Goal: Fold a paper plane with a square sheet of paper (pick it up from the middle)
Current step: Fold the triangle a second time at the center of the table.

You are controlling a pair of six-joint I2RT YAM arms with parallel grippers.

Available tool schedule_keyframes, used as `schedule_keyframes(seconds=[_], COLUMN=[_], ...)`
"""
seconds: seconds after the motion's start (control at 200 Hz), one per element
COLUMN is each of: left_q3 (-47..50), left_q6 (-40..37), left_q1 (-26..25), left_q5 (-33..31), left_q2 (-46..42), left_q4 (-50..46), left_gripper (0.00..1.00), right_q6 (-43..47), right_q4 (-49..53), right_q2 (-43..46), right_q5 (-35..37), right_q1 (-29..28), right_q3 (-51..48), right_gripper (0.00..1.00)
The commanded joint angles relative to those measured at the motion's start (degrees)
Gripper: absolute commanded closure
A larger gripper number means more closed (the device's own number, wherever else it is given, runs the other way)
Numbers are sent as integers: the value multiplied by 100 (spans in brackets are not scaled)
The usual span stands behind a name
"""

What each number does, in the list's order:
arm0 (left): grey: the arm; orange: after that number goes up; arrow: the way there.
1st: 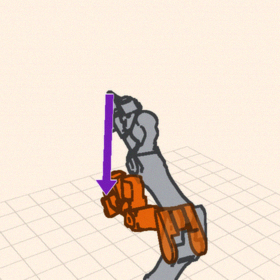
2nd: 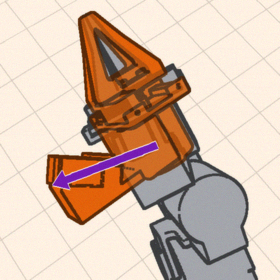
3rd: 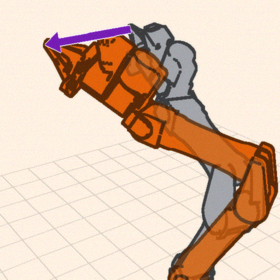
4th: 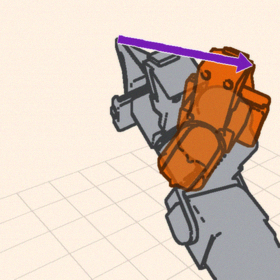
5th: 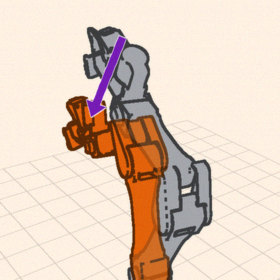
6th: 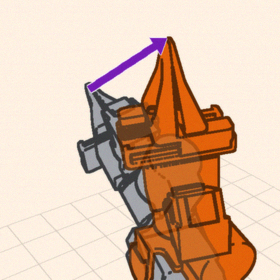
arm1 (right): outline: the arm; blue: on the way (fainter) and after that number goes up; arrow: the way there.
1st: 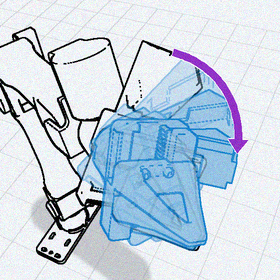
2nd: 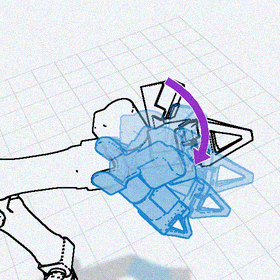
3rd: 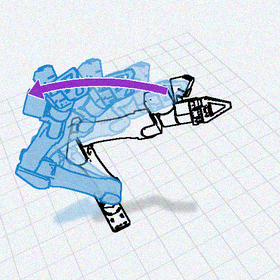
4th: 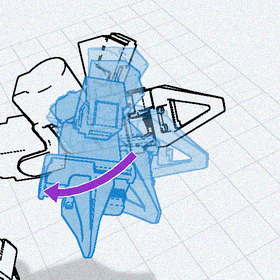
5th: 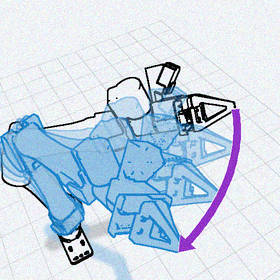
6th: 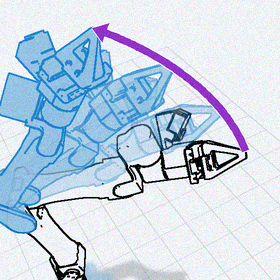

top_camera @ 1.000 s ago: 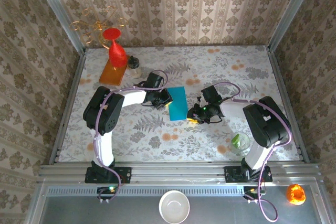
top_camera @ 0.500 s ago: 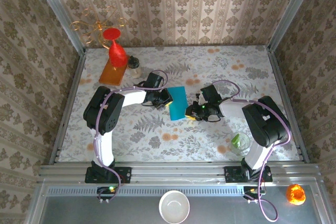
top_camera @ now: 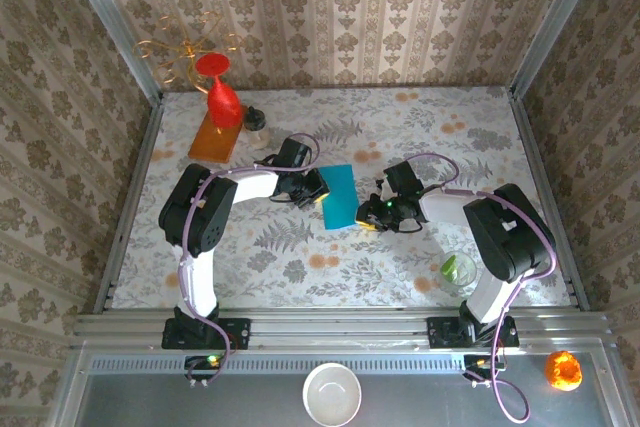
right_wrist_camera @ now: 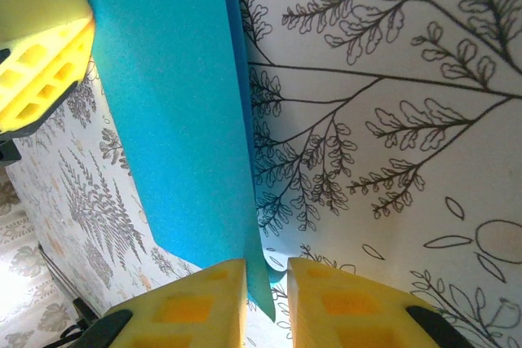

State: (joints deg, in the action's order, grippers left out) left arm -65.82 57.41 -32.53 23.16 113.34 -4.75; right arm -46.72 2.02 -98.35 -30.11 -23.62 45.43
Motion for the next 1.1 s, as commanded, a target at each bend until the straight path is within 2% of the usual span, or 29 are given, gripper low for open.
schedule_keyframes(seconds=[0.0,0.585,0.855,1.095], left_q3=[143,151,161,162], left_q6=[-67,-63,-63,-54], left_q1=[28,34,28,28], left_q5=[-154,-153,-145,-130], left_q2=[290,320,329,325], left_q4=[-406,-360,-351,-333], left_gripper=[87,87,88,88], right_q6=[-36,40,-4,-52], right_q4=[181,369,224,-73], right_q2=[74,187,136,95], right_q5=[58,133,57,-53], right_q1=[24,29,41,40], right_q3=[-25,-17,-25,-76], right_gripper=[79,73,79,80])
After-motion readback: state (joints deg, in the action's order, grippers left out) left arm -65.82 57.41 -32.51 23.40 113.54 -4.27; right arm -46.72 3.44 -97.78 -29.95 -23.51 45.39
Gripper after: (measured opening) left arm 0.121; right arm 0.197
